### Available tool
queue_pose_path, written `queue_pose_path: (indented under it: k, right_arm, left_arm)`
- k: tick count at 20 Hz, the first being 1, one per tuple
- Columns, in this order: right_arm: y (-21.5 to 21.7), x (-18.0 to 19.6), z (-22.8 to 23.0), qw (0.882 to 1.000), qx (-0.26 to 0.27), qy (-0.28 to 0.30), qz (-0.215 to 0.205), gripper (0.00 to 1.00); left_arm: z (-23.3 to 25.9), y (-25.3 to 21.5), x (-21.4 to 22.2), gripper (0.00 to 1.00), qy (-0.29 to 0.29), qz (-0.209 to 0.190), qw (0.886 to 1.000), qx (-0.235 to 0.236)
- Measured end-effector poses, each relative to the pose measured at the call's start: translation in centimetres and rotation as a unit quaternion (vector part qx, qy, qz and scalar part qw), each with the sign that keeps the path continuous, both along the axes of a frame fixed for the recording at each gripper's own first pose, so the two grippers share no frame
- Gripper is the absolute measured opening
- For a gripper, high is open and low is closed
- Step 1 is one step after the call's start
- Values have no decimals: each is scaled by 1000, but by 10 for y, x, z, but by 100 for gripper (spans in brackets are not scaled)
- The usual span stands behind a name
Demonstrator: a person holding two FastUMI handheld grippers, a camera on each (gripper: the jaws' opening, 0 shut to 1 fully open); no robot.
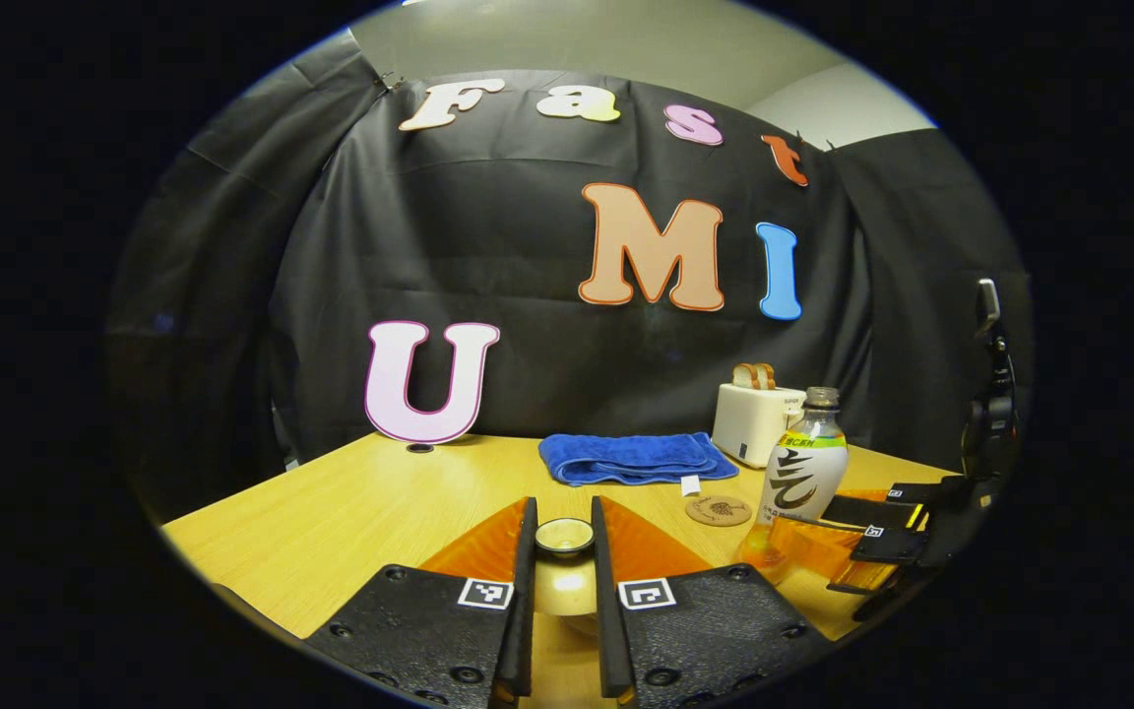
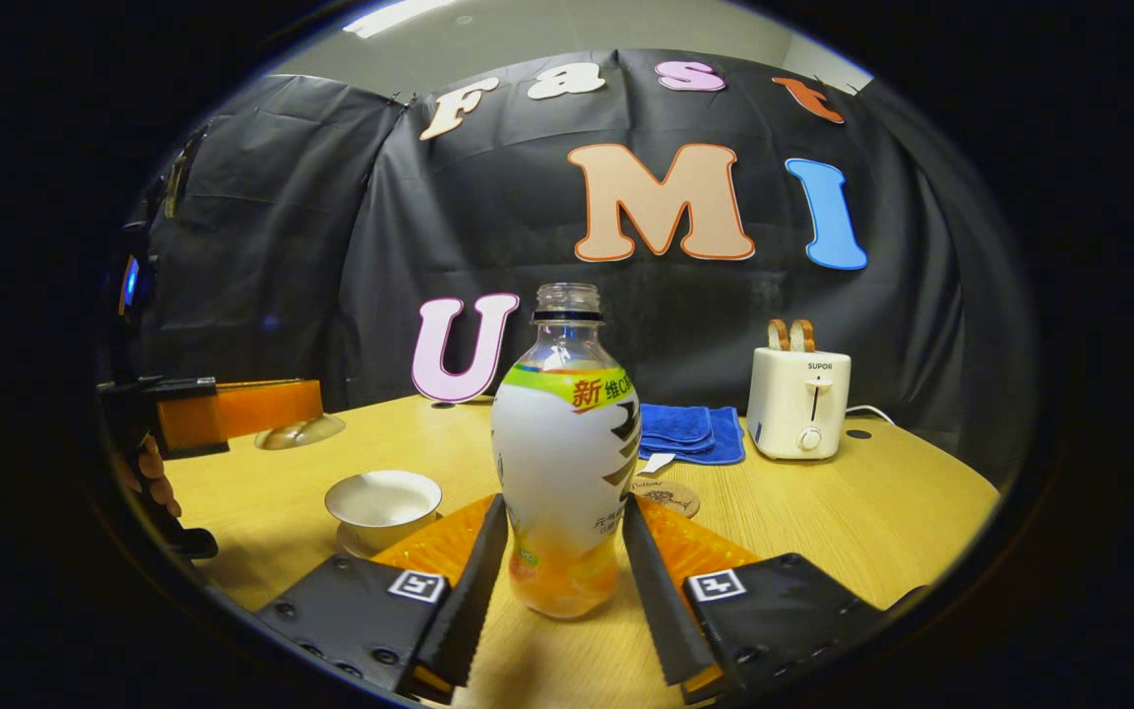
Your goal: Open the teacup lid with one hand, grasp the water bottle and pour water into the teacup with the other hand; after pouring, place the water bottle on the coaster and then close the teacup lid.
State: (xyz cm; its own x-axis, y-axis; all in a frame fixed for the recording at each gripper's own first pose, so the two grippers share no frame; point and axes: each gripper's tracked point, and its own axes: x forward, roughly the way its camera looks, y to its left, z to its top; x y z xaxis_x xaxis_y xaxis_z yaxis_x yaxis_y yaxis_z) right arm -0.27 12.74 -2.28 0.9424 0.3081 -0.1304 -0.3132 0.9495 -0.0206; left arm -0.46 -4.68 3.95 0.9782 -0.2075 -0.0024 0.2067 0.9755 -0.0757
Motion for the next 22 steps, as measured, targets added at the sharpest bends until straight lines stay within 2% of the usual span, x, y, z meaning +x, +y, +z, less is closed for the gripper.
queue_pose_path:
  k: [5, 10, 12, 17, 22]
  right_arm:
    - [6, 0, 2, 1000, -28, -8, 2, 62]
    - [13, -1, 4, 999, -47, -21, 2, 61]
    - [10, 1, 6, 997, -71, -30, -5, 61]
    - [9, 6, 19, 984, -161, -77, -11, 61]
    - [12, 9, 25, 955, -269, -126, -3, 62]
  left_arm:
    - [-3, 14, -1, 24, 0, 9, 1000, -7]
    - [-5, 27, -3, 24, 1, 21, 1000, -8]
    - [-7, 31, -4, 24, 2, 22, 1000, -6]
    - [-6, 44, -5, 24, 0, 31, 999, -12]
    - [-8, 62, -9, 24, 0, 44, 999, -15]
